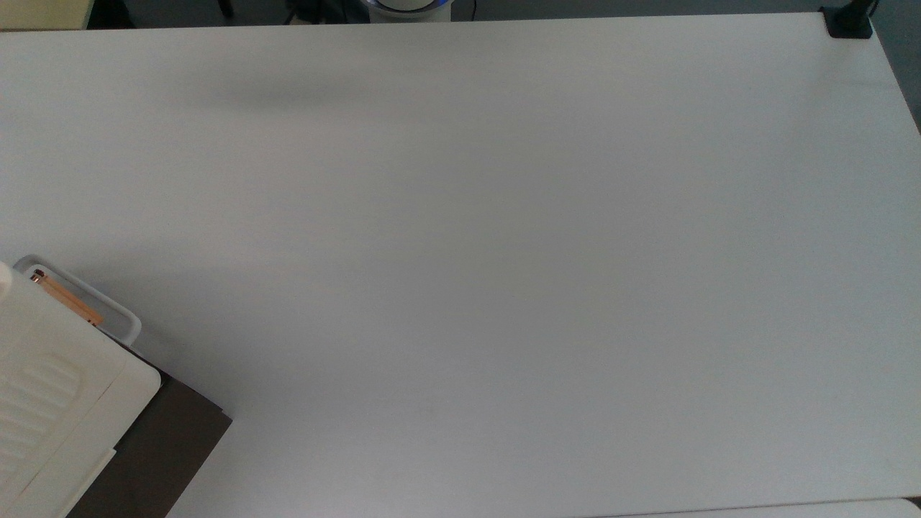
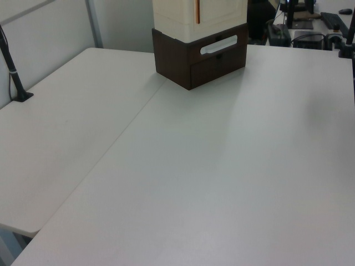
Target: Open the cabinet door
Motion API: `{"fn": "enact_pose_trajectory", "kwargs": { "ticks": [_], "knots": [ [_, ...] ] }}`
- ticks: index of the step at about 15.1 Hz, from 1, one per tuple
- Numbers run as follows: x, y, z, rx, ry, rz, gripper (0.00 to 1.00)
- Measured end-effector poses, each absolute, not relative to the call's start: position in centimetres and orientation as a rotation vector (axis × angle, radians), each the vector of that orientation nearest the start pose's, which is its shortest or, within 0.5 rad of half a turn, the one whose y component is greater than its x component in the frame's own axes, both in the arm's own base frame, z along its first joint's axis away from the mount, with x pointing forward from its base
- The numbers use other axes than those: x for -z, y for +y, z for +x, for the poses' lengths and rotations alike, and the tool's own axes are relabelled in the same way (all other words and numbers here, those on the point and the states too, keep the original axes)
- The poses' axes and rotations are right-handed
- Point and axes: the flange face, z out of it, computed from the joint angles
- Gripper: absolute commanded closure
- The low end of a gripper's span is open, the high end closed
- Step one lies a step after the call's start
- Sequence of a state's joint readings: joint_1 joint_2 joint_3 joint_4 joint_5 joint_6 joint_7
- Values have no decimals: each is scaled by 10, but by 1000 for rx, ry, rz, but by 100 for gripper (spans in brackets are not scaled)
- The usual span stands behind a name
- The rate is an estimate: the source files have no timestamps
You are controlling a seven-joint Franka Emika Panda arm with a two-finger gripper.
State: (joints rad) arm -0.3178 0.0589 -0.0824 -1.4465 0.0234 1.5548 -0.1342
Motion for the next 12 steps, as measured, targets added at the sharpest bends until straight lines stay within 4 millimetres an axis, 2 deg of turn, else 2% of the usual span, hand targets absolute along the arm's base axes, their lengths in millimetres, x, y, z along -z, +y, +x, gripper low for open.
{"fn": "enact_pose_trajectory", "kwargs": {
  "ticks": [5,10,12],
  "knots": [
    [-642,-215,534,77,401,-3080,0],
    [-643,-216,551,248,389,-3027,0],
    [-640,-219,557,288,295,-3047,0]
  ]
}}
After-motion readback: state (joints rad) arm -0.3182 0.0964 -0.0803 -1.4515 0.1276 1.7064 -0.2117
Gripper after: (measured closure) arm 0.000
